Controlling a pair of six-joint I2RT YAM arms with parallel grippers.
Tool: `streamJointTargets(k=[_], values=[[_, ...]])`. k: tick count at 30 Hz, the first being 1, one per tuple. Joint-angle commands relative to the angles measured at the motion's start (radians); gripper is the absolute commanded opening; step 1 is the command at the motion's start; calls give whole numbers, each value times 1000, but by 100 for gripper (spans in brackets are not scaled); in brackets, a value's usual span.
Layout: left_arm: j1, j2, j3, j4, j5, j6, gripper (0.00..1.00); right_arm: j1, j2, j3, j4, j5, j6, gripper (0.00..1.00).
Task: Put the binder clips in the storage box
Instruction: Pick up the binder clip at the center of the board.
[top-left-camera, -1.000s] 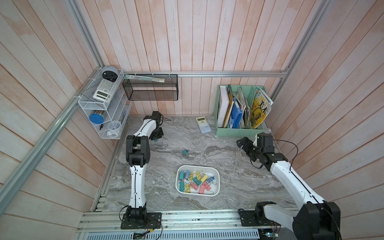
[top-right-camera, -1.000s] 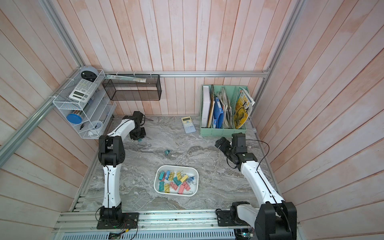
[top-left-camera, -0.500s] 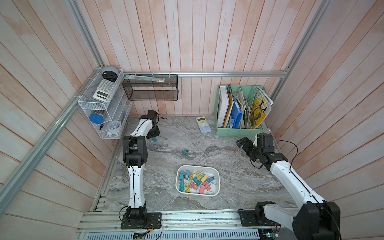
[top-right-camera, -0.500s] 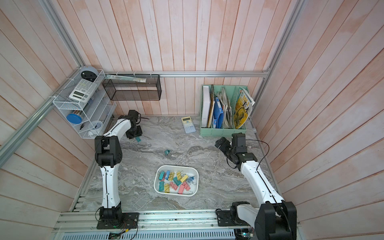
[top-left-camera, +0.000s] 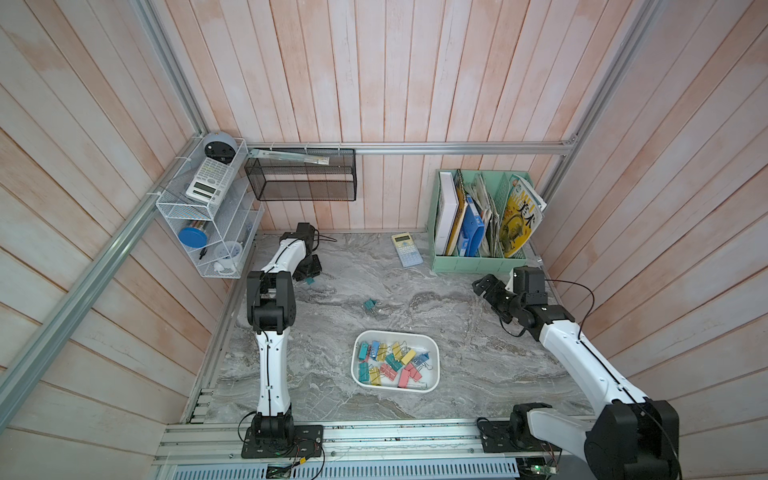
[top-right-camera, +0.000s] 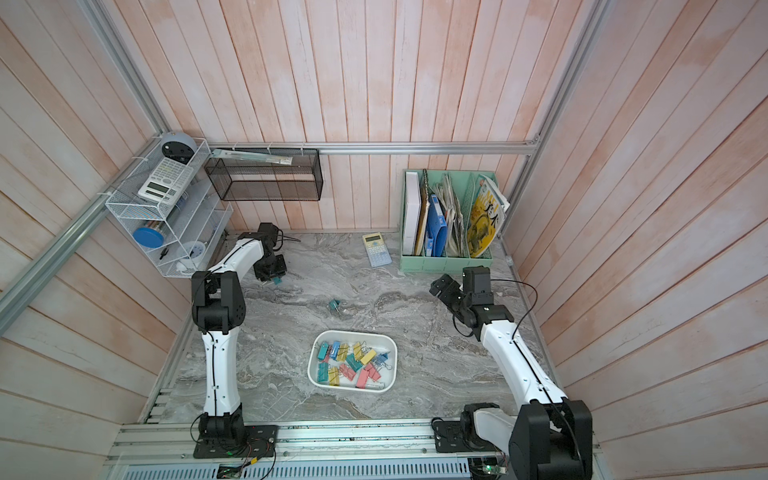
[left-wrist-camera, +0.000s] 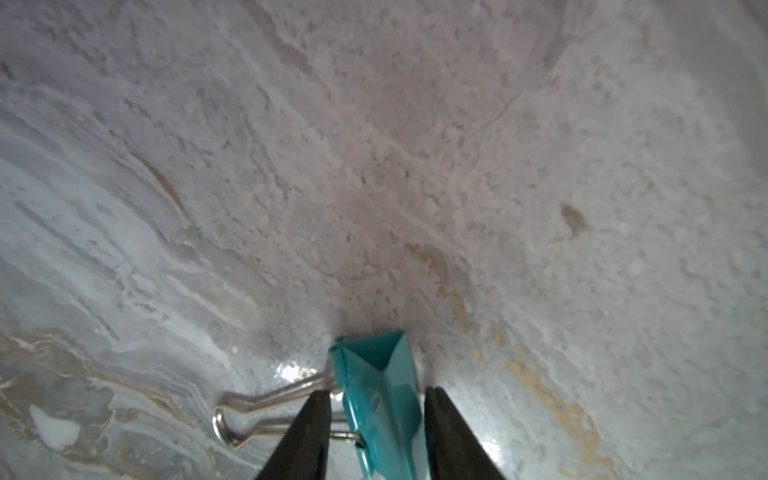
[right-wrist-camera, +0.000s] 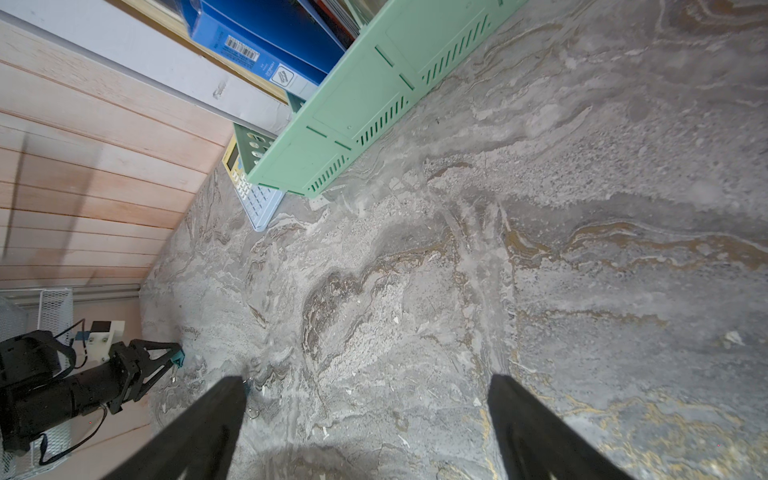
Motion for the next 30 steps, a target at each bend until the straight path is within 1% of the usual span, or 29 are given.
streamJointTargets(k=[1, 5, 7, 10, 12, 14, 18, 22, 26, 30], values=[[-1, 31, -6, -29, -10, 16, 42, 1, 10, 18, -14, -8, 7, 98], [-1, 42, -16, -29, -8, 6, 43, -1, 8, 22, -22, -8, 0, 98], [-1, 44, -33, -12, -11, 6, 41, 1, 6, 21, -22, -4, -1, 98], [-1, 55, -33, -6, -23, 15, 28, 1, 2, 21, -22, -2, -3, 98], [-1, 57, -28, -2, -28, 22, 23, -1, 2, 22, -23, -2, -3, 98], [-1, 66, -8, -19, -23, 27, 14, -1, 4, 23, -23, -2, -3, 98], [-1, 64, 4, -31, 1, 24, 13, 0, 1, 21, -23, 1, 0, 98], [-1, 26, -3, -17, 40, 11, 13, 0, 2, 21, -22, 1, 4, 98], [-9, -57, 1, -6, 91, -9, 13, -1, 1, 21, -23, 1, 4, 98], [-44, -168, 7, -29, 132, -4, 13, 0, 3, 19, -20, 1, 5, 98]])
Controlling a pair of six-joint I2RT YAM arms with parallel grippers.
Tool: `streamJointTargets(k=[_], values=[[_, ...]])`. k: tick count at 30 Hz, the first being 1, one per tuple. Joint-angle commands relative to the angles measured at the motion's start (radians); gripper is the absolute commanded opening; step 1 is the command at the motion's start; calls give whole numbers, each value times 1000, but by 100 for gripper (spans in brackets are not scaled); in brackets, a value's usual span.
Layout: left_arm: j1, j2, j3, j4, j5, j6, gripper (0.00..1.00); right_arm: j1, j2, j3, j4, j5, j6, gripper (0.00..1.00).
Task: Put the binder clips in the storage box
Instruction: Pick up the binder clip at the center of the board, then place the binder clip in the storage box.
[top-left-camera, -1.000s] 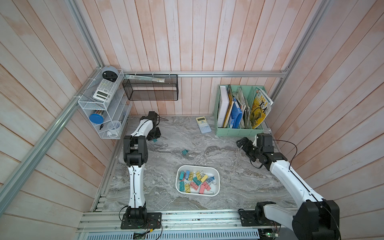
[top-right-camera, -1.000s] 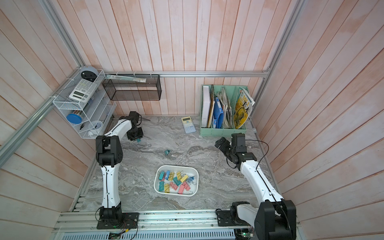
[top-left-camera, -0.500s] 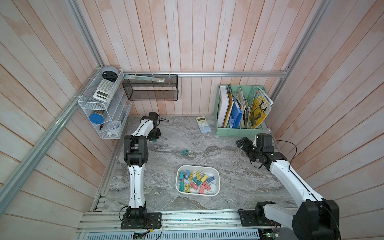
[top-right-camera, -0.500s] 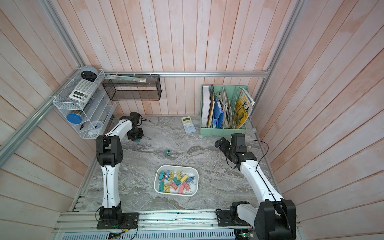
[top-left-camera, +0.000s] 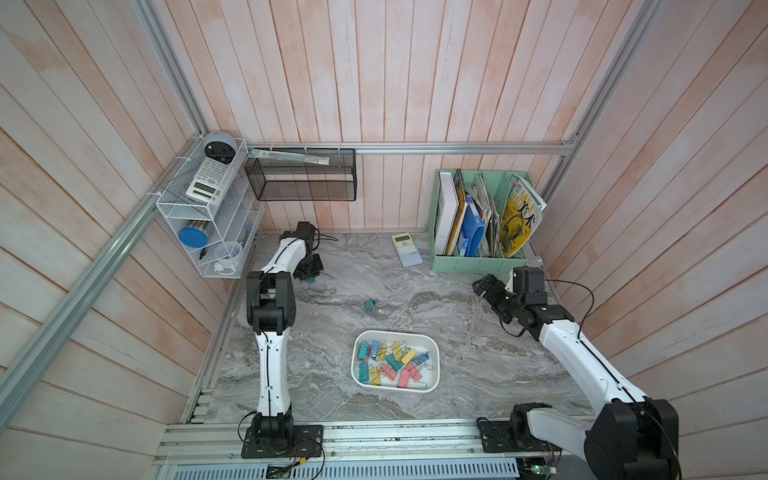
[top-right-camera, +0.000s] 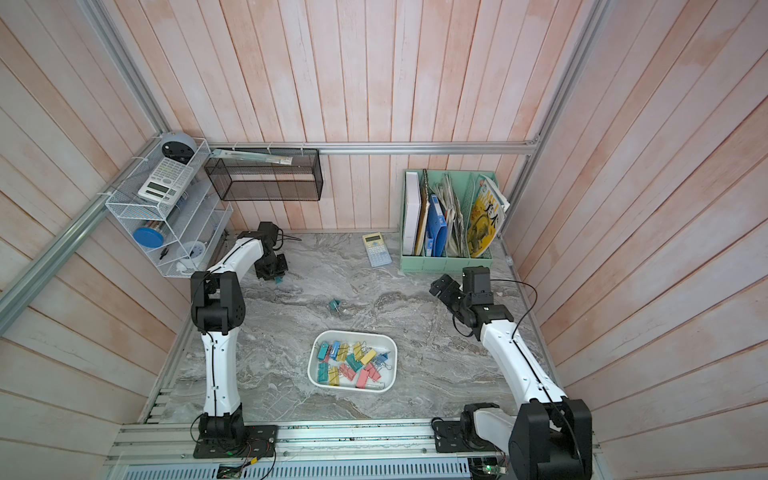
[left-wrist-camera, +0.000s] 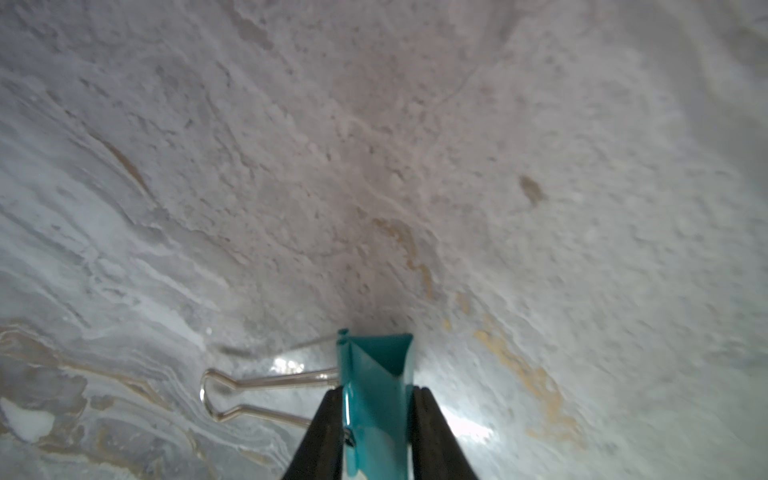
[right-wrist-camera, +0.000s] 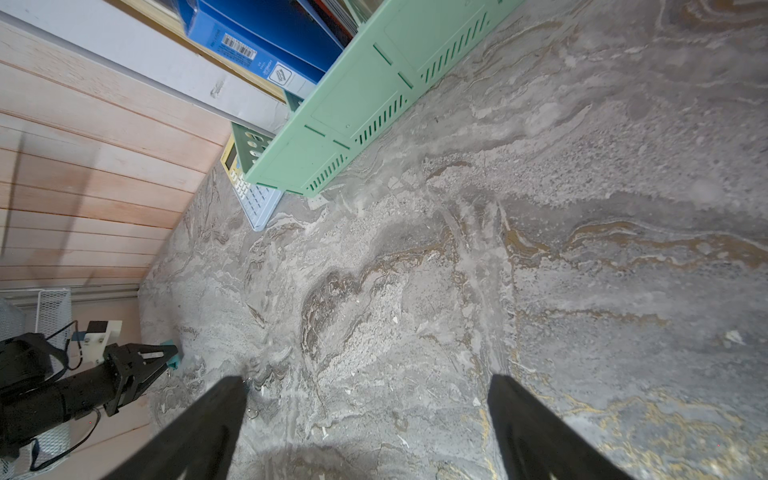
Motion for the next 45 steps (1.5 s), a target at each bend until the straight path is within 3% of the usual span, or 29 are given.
streamJointTargets(k=[1, 7, 11, 16, 22, 30, 33, 35, 38, 42, 45], values=[[-40, -150, 4, -27, 80, -7, 13, -1, 3, 20, -20, -1, 5, 98], [-210, -396, -148, -44, 244, 22, 14, 1, 7, 23, -21, -2, 7, 98], [-439, -578, -356, 27, 336, 85, 14, 1, 7, 17, -20, 6, 6, 98], [-717, -716, -687, 246, 292, -9, 13, 1, 30, 23, -19, -11, 6, 98], [-880, -673, -761, 255, 221, 40, 14, 56, 10, 29, 60, 29, -131, 98], [-928, -575, -733, 163, 97, 167, 22, 118, 14, 54, 34, 52, -176, 98], [-927, -593, -753, 176, 73, 170, 35, 136, 22, 66, 30, 64, -174, 98], [-928, -629, -767, 198, 50, 156, 48, 150, 31, 80, 18, 77, -182, 98], [-918, -706, -786, 244, 8, 134, 54, 192, 44, 92, 19, 111, -202, 98], [-813, -843, -783, 299, -8, 50, 61, 270, 84, 118, 51, 141, -191, 98], [-637, -991, -823, 397, 14, -45, 78, 361, 168, 189, 64, 139, -221, 98]])
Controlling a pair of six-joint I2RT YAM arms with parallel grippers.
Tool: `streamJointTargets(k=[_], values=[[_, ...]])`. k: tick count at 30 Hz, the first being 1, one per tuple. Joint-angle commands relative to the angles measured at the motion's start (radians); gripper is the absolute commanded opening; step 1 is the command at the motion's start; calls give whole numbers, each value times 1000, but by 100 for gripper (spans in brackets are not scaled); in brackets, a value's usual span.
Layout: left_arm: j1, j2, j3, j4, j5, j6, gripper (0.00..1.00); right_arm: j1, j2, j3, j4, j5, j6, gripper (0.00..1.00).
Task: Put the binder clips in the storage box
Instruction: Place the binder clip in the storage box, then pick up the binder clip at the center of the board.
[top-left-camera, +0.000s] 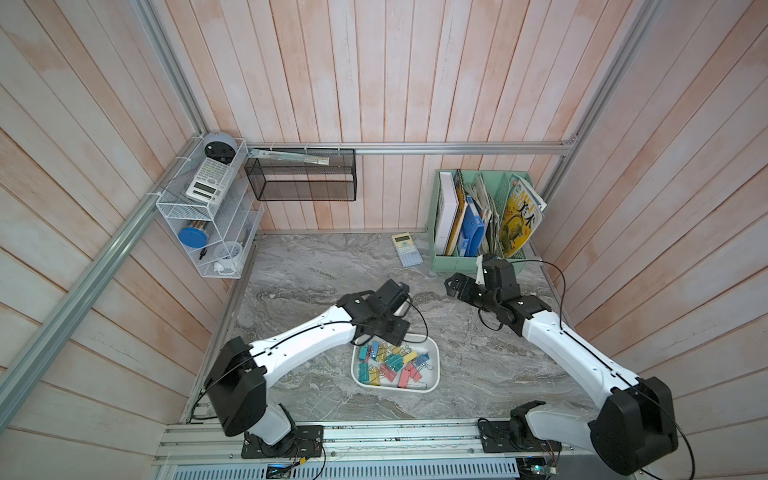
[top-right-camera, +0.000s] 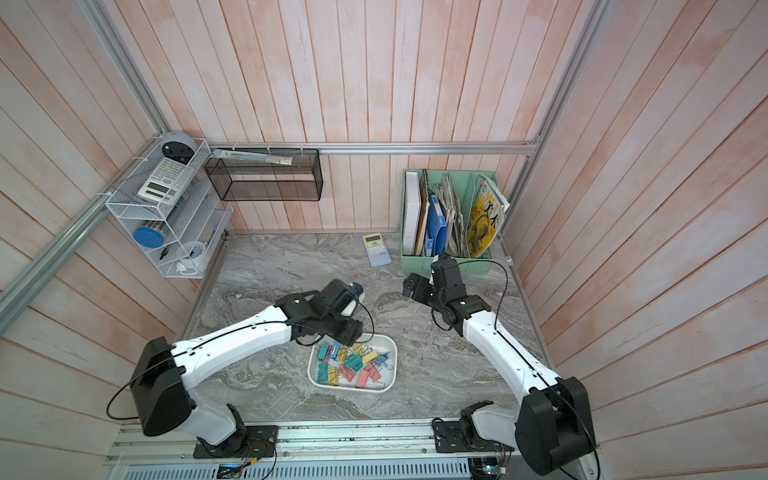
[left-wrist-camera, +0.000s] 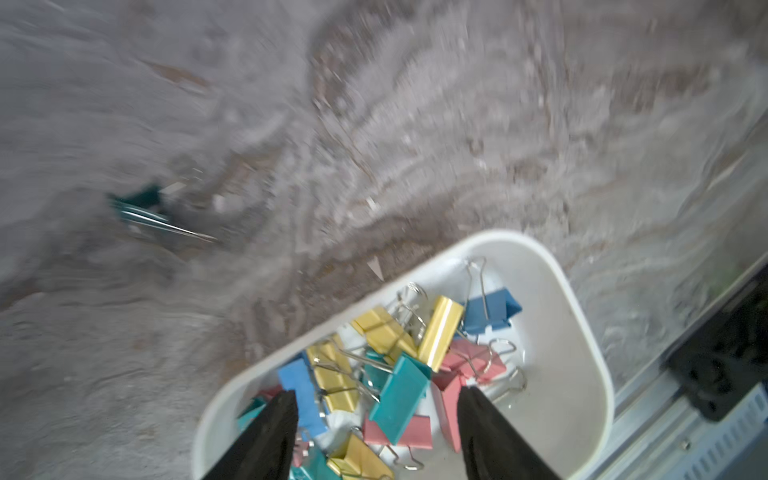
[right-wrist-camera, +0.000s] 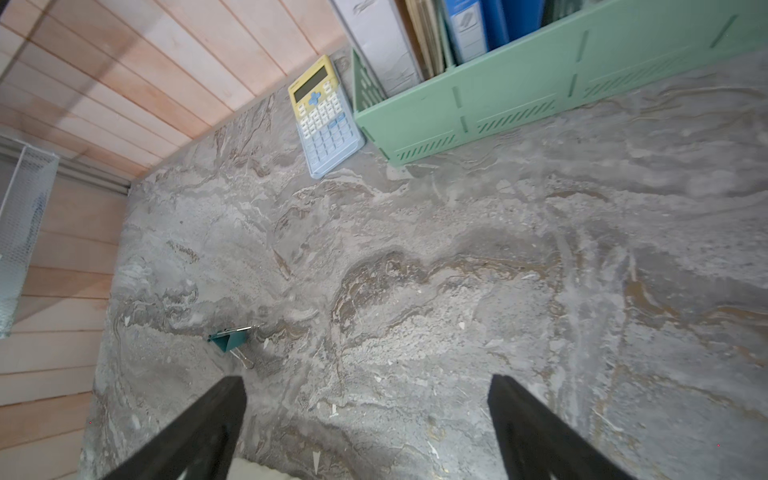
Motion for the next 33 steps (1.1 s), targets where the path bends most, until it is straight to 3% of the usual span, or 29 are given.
streamJointTargets(k=[1, 3, 5, 7, 11, 15, 22, 29, 31, 33], values=[[186, -169, -53, 151, -17, -142, 87, 94, 98, 105, 19, 18, -50, 98], [325, -248, -113, 218, -12, -233, 100, 158, 194, 186, -9, 14, -53, 98], [450, -310, -169, 255, 17, -332, 100, 219, 307, 279, -51, -5, -8, 98], [508, -357, -202, 258, 43, -363, 100, 269, 417, 361, -57, -46, 45, 98], [515, -426, -225, 185, 61, -356, 100, 336, 618, 534, -125, -104, 91, 98], [514, -467, -250, 107, 112, -313, 100, 333, 734, 577, -114, -169, 120, 97], [515, -609, -332, 19, 121, -258, 100, 351, 778, 489, 64, -186, 406, 91], [513, -621, -357, 31, 183, -259, 100, 361, 821, 514, 182, -160, 586, 94], [514, -611, -350, 28, 188, -253, 100, 361, 847, 522, 220, -167, 623, 89], [514, -601, -346, 28, 194, -249, 100, 364, 873, 542, 231, -172, 630, 78]])
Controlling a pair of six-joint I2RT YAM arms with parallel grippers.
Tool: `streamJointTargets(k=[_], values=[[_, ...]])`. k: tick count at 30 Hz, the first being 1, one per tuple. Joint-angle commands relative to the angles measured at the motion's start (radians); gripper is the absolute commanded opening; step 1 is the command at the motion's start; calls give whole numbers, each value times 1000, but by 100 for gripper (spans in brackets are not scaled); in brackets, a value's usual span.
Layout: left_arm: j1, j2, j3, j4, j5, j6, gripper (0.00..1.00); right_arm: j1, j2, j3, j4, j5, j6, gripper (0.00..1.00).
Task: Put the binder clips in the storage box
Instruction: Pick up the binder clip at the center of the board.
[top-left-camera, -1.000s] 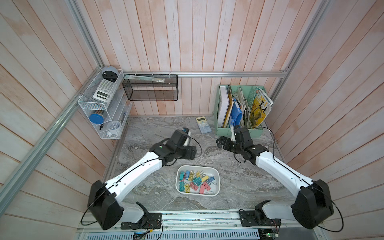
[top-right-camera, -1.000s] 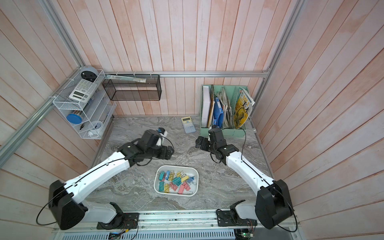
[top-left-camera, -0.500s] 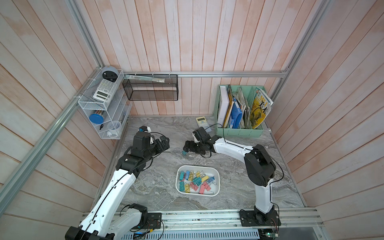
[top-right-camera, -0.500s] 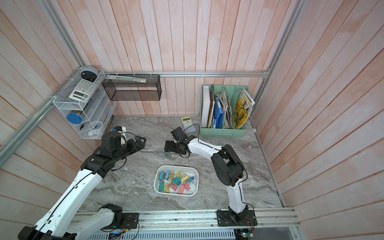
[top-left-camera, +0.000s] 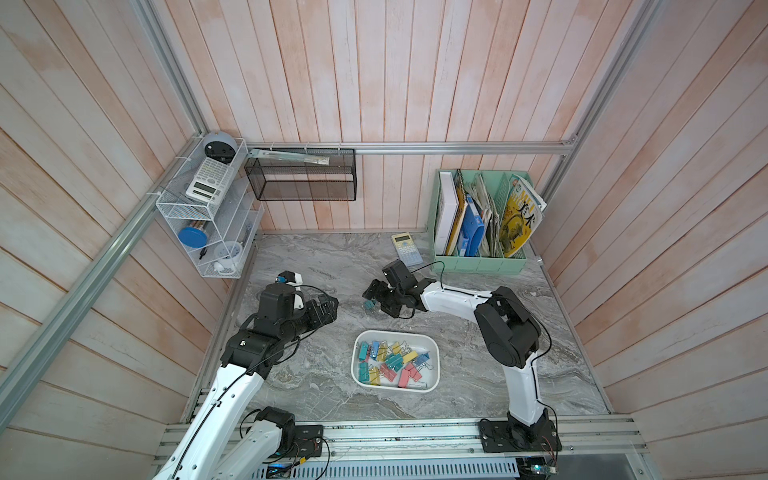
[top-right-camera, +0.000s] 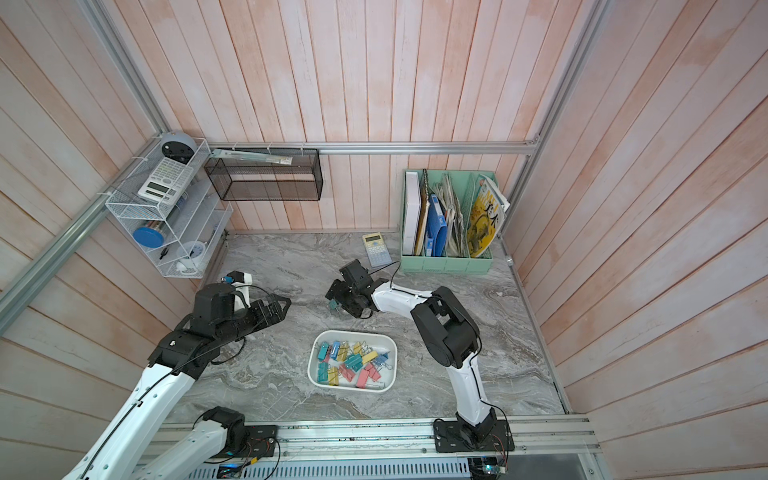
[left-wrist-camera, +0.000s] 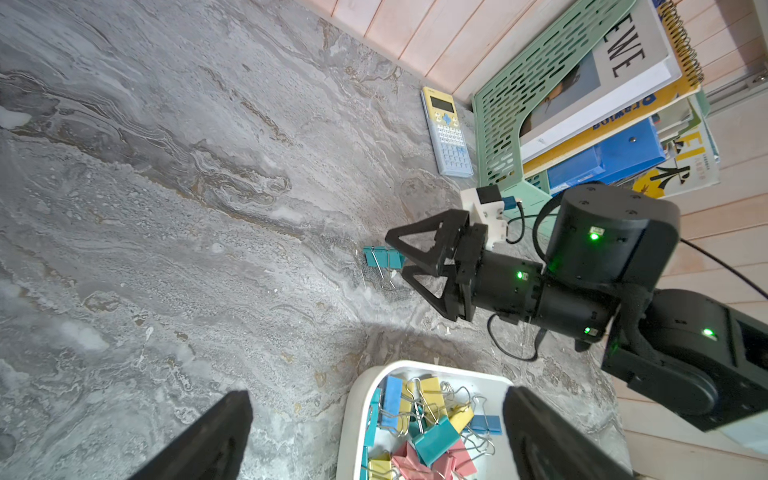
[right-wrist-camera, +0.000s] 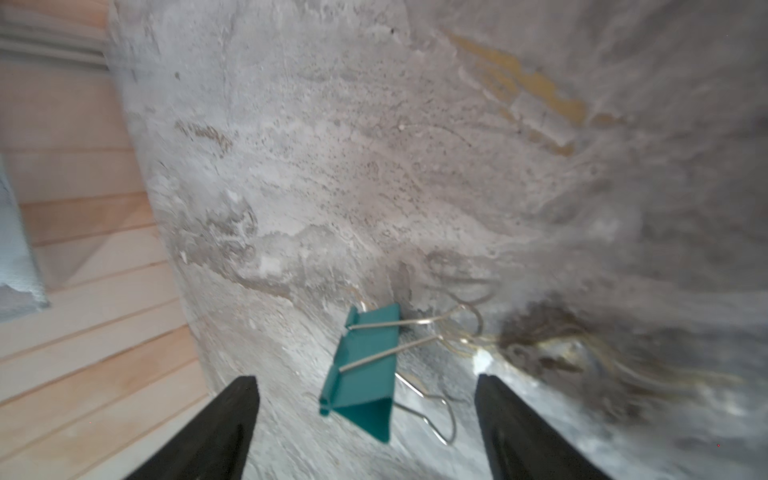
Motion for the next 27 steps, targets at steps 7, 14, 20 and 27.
streamJointTargets(k=[7, 14, 20, 27], values=[[-2, 10, 2, 15, 53, 42, 100, 13, 72, 56, 17, 3, 58, 27], [-1, 27, -5, 45, 36, 34, 100, 13, -73, -4, -109, 25, -58, 19], [0, -10, -45, 97, -39, 40, 100, 44, -430, -163, -268, 125, -197, 13], [1, -118, -123, 141, -263, 74, 100, 239, -845, -431, -458, 394, -319, 18]])
